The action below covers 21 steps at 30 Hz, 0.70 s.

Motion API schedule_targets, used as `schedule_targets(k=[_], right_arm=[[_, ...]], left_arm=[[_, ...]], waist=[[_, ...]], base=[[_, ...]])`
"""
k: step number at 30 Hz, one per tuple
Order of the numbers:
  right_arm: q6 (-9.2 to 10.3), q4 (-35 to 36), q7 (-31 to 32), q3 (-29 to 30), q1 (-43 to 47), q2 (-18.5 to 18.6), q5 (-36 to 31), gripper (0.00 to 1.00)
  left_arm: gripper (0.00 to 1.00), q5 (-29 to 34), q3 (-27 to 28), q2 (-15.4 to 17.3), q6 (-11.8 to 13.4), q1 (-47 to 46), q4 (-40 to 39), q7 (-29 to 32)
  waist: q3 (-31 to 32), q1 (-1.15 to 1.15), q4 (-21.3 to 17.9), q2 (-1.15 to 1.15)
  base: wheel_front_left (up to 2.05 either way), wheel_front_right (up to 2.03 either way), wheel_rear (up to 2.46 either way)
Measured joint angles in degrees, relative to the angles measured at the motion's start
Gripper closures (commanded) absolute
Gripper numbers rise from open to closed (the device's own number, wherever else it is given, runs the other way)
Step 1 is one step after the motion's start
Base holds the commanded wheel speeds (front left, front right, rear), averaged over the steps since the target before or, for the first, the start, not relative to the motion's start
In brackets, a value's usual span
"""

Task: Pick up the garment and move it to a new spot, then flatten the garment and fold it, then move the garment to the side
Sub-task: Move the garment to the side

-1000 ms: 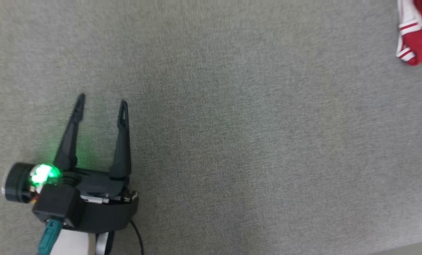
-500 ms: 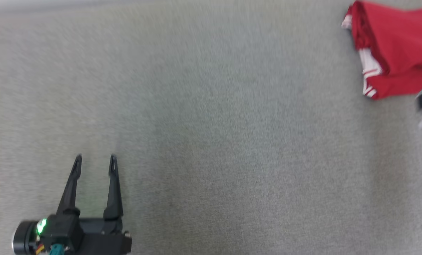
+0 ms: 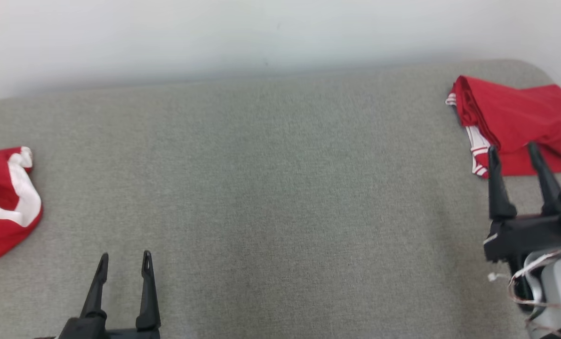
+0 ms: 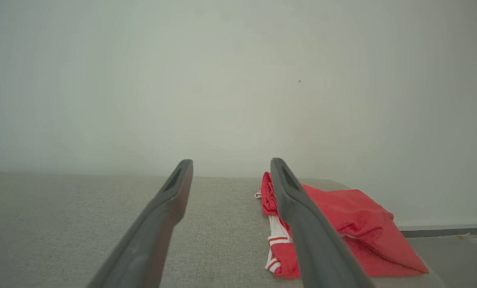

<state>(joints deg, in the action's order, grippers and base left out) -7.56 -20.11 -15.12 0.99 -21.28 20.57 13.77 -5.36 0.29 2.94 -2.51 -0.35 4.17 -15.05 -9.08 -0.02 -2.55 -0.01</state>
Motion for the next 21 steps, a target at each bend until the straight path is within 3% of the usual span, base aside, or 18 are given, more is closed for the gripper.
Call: schedule_targets(k=[9,21], right_arm=[[0.00,2.7,0.0,-0.2,8.8,-7.6,-0.6,0.00],[0.01,6.0,0.0,1.3,15.7,-14.4,-1.5,0.00]], left_arm=[[0.00,-0.9,-0.2,0.0,0.6,1.2,3.6,0.0],[0.00,-1.3,-0.1,0.0,0.8,2.1,5.1,0.0]], waist=[[4.1,0.00,1.1,0.00],[6.2,0.01,2.8,0.00]], base=[[0.00,0.00,0.00],[0.00,0.00,0.00]])
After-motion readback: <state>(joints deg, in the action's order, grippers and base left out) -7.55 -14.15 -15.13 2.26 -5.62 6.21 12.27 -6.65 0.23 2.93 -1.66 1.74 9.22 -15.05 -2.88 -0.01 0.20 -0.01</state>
